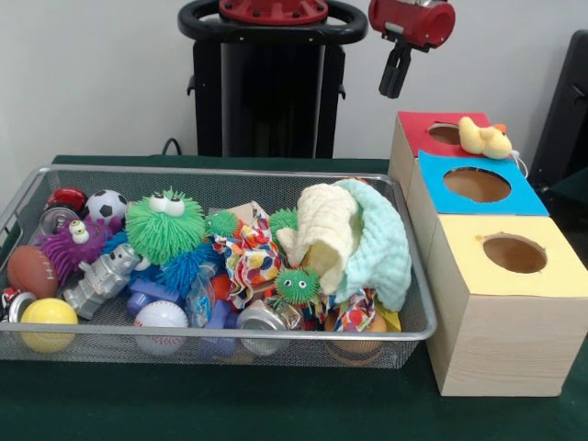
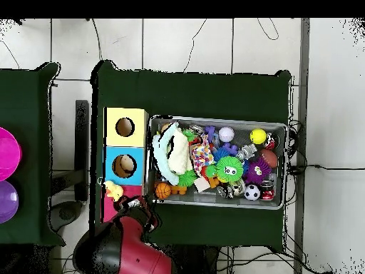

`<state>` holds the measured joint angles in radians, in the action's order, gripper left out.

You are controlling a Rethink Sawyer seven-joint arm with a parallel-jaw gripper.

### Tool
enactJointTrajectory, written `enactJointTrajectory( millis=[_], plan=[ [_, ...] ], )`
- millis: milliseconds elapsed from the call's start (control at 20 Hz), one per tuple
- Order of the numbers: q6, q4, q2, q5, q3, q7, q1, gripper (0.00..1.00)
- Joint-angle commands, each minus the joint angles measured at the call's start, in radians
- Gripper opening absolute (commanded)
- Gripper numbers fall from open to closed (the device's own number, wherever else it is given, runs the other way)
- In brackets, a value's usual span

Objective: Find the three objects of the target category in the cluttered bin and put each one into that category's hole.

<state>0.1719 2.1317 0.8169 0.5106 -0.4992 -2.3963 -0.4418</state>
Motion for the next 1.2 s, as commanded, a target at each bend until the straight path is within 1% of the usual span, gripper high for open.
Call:
enactJointTrajectory(
  millis=[50, 150, 300, 450, 550, 700, 850, 950, 1200],
  plan=[
    [0.065, 0.006, 0.033, 0.058, 0.112, -0.194, 0.075, 0.00],
    [0.055, 0.015, 0.038, 0.066, 0.133, -0.197, 0.089, 0.00],
    [0.068, -0.004, 0.017, 0.082, 0.082, -0.248, 0.044, 0.00],
    [0.041, 0.011, 0.026, 0.105, 0.105, -0.259, 0.061, 0.00],
    [0.045, 0.017, 0.034, 0.111, 0.106, -0.255, 0.067, 0.00],
    [0.048, 0.019, 0.027, 0.136, 0.101, -0.273, 0.056, 0.00],
    [0.014, 0.018, 0.010, 0.169, 0.123, -0.294, 0.053, 0.00],
    [-0.001, 0.014, -0.003, 0.195, 0.130, -0.314, 0.041, 0.00],
    [0.013, -0.012, -0.031, 0.242, 0.104, -0.332, -0.002, 0.00]
  ],
)
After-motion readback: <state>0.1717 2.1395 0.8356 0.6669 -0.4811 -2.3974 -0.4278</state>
